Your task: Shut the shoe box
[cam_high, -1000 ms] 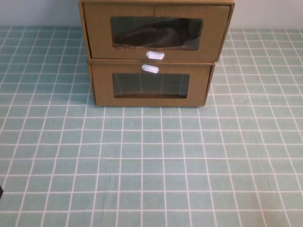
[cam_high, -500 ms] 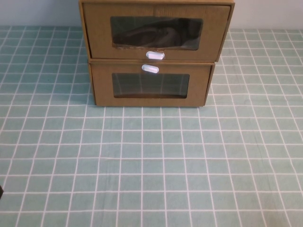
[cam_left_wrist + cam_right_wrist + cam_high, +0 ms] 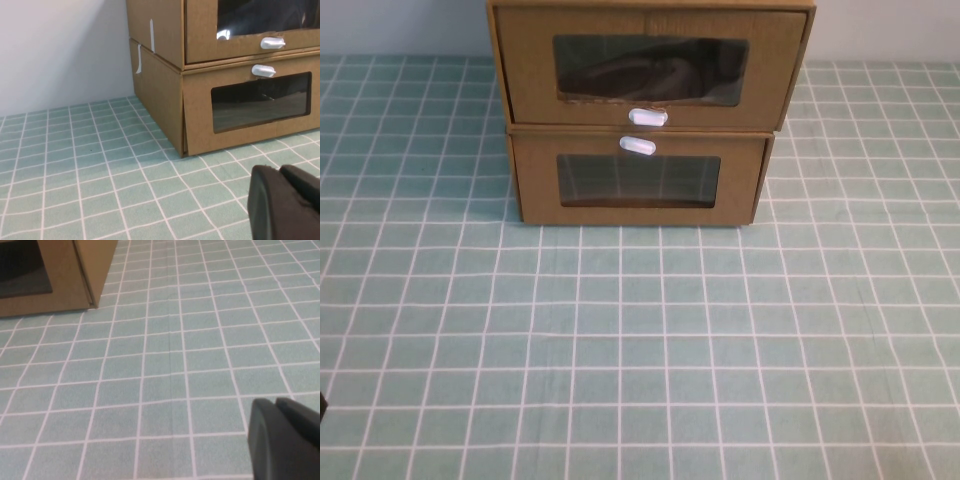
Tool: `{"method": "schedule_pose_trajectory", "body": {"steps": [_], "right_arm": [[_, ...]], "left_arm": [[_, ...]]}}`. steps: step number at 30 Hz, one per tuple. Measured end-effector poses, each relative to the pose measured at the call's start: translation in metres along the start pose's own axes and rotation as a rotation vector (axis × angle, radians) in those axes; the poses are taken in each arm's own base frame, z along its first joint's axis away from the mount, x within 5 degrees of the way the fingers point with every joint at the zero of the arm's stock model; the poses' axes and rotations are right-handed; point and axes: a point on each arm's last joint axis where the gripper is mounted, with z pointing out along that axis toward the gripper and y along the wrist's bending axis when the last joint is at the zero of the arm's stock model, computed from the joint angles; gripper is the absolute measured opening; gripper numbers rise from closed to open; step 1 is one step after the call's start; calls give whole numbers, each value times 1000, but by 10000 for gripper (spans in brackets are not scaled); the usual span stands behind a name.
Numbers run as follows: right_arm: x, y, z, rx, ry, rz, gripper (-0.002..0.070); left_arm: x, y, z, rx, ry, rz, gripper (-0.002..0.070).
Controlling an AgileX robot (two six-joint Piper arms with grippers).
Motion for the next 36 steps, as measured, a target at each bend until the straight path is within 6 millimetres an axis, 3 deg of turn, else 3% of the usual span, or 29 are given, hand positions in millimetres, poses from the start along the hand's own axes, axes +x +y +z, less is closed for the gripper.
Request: {"method": "schedule_pose_trajectory", "body": {"steps": [10,19,22,36], "right_arm": [[0,0,0,0,2,0,-11],[0,0,0,0,2,0,-11],[0,0,0,0,2,0,-11],[0,0,0,0,2,0,-11]], "left_arm": [[-2,5,0,-62,-18,19,-5],[17,13,-3,-220,187,-102,-5],[23,12,-4,-219,257,-97,-5],[24,12,-4,-219,265,-90,-5]]}}
